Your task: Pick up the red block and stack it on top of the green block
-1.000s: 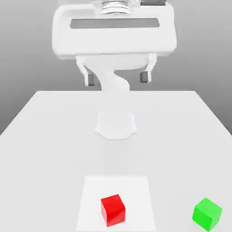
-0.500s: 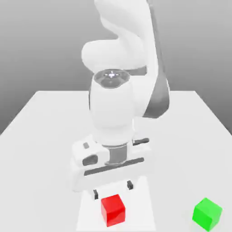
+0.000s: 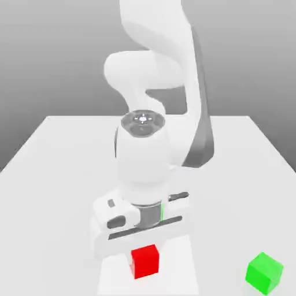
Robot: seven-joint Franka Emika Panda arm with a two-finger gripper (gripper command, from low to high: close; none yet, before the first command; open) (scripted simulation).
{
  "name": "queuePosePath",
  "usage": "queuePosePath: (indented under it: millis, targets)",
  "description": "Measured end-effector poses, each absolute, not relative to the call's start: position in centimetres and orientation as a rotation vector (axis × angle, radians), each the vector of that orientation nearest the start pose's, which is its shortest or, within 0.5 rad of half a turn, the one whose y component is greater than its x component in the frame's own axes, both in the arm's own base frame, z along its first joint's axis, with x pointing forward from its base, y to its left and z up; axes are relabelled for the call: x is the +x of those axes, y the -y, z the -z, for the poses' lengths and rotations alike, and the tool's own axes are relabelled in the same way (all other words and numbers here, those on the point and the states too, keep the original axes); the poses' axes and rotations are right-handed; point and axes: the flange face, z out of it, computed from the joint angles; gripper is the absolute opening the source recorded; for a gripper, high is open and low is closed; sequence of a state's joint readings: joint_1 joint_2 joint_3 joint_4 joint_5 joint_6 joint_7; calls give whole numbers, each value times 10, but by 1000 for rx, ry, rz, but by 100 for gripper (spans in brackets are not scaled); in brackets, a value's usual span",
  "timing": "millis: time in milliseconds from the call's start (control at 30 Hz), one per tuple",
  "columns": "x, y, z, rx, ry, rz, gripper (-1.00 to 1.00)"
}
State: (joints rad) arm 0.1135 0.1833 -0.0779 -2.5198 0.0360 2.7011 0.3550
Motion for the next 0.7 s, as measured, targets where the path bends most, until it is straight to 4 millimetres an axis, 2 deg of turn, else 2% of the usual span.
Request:
queuePosePath:
  millis: [100, 200, 267, 300, 333, 367, 567, 633, 700]
  targets:
    - [473, -88, -222, -3133, -204, -5, -100]
    - [469, -162, -232, -3137, 131, -5, -100]
    - [464, -212, -219, -3122, 353, -3, -100]
    - [462, -226, -206, -3114, 417, -2, -100]
    - [460, -233, -192, -3110, 448, -2, -100]
    - [459, -237, -184, -3107, 464, -2, 100]
    - [459, -238, -181, -3106, 472, -1, 100]
    - [459, -240, -197, -3105, 478, 0, 100]
    - [459, -240, -224, -3105, 479, 0, 100]
